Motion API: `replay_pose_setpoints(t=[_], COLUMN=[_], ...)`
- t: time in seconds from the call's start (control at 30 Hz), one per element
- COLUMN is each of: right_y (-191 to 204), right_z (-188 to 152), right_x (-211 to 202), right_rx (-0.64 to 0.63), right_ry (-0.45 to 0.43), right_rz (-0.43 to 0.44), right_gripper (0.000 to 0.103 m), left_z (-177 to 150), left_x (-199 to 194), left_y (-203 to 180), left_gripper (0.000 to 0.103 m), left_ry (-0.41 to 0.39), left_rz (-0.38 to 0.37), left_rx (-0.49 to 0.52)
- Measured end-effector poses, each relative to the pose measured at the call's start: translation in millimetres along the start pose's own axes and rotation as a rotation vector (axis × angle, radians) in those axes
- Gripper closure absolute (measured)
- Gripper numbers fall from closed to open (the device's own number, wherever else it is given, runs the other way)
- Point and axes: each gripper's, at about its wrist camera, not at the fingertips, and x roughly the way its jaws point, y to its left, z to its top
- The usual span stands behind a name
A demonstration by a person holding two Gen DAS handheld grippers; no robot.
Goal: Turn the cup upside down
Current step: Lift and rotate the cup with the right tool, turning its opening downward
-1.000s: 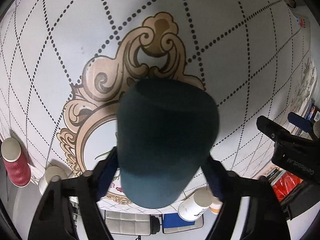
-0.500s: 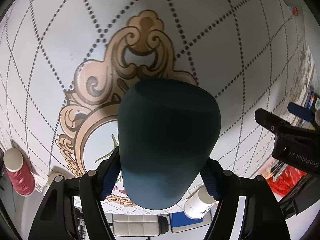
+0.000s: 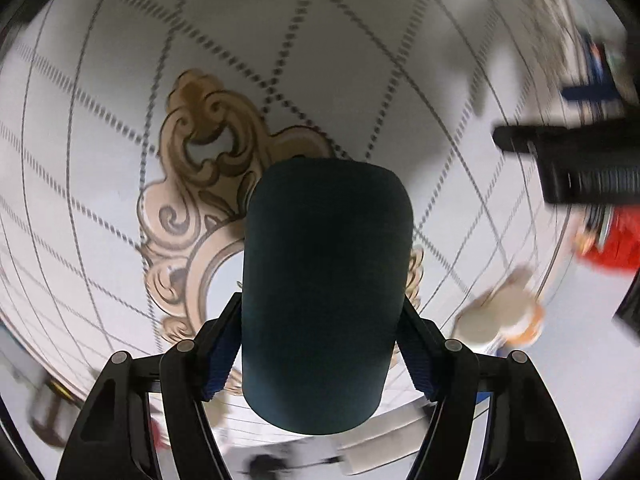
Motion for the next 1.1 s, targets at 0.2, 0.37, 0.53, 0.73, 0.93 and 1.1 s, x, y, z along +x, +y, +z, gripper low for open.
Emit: replay_pose_setpoints(t=[0.2, 0.37, 0.53, 0.73, 0.93, 1.1], right_y=[-27, -40, -36, -22, 3, 22], right_z=[-13, -32, -60, -88, -102, -112], right_x=[-1, 4, 10, 20, 29, 40], right_rx=[0.344, 0.645, 1.003, 1.408, 1.758, 1.949], right_ry=[0.008, 0.014, 0.015, 0.014, 0.031, 0.029], right_rz=[0.101, 0.202, 0.344, 0.490, 0.594, 0.648], right_gripper=[0.031, 0.031, 0.031, 0.031, 0.031, 0.031], left_z=[0, -4, -7, -19, -29, -37], left_x=[-13, -21, -36, -44, -48, -49], left_y=[-8, -17, -44, -60, -77, -81], left_gripper=[0.004, 0.004, 0.004, 0.004, 0.004, 0.004], left_ry=[-0.008, -0.018, -0.026, -0.031, -0.033, -0.030], left_rz=[0.005, 0.012, 0.016, 0.015, 0.020, 0.019], left_rx=[0.016, 0.037, 0.054, 0.076, 0.105, 0.111])
